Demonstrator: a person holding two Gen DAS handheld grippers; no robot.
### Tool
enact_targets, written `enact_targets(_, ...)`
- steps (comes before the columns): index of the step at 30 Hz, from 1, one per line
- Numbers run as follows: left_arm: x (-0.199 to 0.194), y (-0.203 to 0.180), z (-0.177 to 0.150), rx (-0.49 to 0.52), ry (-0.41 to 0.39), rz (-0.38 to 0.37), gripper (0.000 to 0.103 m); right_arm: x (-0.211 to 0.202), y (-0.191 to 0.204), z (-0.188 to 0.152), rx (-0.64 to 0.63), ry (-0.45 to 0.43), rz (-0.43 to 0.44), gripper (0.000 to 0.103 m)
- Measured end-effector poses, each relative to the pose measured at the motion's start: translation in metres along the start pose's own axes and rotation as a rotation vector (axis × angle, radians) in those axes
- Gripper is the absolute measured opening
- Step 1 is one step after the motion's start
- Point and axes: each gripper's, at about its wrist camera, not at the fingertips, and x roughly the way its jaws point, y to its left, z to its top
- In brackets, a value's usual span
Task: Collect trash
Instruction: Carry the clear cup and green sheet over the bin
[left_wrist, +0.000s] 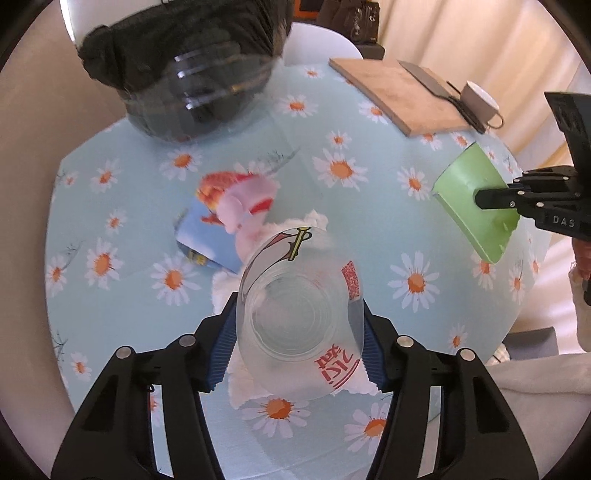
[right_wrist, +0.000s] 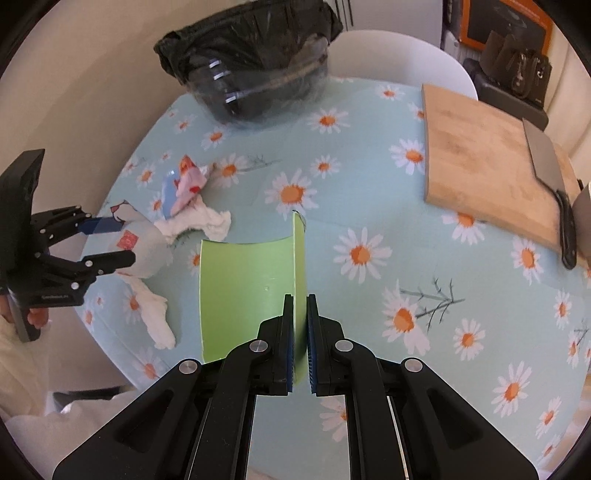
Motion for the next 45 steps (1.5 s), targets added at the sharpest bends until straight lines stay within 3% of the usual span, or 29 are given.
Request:
enact_targets(12,-0.053,0.013,0.025,-0.058,-0.038,0.04,0.059,-0.03,-0.007,0.031,-0.025,-0.076,0.006,0.006)
enact_targets(32,-0.081,0.036,0.091,-0.085,-0.126,0.099,0.059,-0.059,-0.009,0.106,-0.093,-0.174,0.045,0.006)
enact_targets(38,-0.092,0.043,0.109,-0.086,-0.173,0.071,0.059,-0.062,-0.008,0.132,-0.107,-0.21,0.041,0.006)
enact_targets(42,-0.1,0.052,0.126,-0.085,-0.197,-0.006,0.059,-0.068,-0.004,0.149,-0.108,-0.235,0.036,0.006)
enact_targets(45,-0.101,0.06,0.141,-0.072,-0.199,0.019,0.059,-0.071,0.001,0.163,-0.116,-0.252,0.033,0.006)
